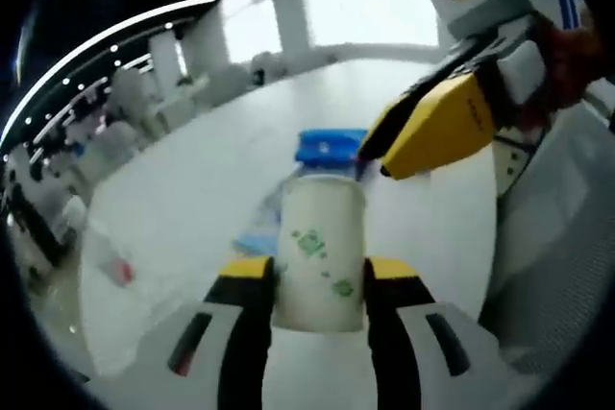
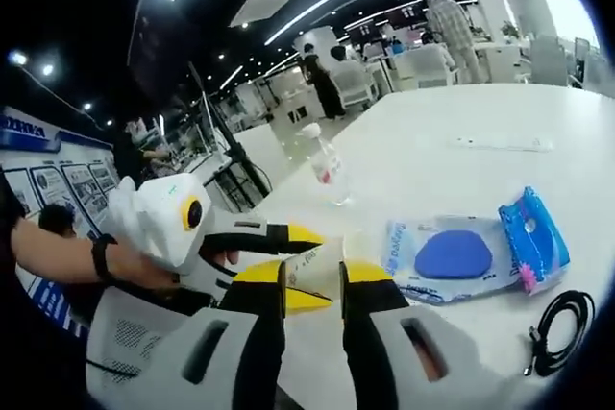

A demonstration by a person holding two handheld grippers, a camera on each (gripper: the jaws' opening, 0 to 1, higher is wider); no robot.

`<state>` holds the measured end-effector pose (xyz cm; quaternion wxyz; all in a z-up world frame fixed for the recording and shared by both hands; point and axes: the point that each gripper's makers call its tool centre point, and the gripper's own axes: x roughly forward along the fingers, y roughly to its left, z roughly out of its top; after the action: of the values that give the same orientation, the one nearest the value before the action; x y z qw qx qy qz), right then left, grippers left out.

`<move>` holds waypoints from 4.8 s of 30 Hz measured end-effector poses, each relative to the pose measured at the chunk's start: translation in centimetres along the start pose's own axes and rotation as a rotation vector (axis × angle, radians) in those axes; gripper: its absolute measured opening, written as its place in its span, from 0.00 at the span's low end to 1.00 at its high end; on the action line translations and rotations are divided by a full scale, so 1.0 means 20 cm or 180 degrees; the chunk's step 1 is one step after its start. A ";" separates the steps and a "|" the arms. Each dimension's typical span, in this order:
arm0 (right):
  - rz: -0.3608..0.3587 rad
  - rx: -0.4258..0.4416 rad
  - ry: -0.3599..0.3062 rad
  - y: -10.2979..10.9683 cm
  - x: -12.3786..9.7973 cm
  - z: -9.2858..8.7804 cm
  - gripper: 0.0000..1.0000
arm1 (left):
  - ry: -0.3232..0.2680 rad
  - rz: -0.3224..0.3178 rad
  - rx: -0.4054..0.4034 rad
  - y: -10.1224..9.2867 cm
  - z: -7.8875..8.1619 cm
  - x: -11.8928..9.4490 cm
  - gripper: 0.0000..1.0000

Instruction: Arrange the tabletop items into an orderly group along one side of the table until the central work area is clear of visible clutter.

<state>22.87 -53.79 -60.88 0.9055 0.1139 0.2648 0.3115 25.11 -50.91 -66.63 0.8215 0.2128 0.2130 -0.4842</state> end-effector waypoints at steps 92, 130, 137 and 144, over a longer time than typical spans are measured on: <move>-0.1083 0.0286 0.0416 -0.39 -0.55 -0.41 0.37 | -0.0694 0.1569 -0.1291 0.87 -0.08 0.36 0.37; -0.0976 0.0407 0.0418 -0.37 -0.54 -0.44 0.31 | -0.0403 0.1603 -0.1529 0.87 -0.30 0.46 0.46; -0.0992 0.0429 0.0397 -0.38 -0.55 -0.44 0.31 | -0.0363 0.1751 -0.1584 0.90 -0.32 0.47 0.35; -0.0997 0.0447 0.0384 -0.38 -0.55 -0.43 0.30 | -0.0296 0.1917 -0.1610 0.94 -0.35 0.46 0.35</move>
<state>14.65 -66.22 -66.44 0.9152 0.1152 0.3543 0.1536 44.81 -45.20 -74.79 0.9620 0.0346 0.2162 -0.1629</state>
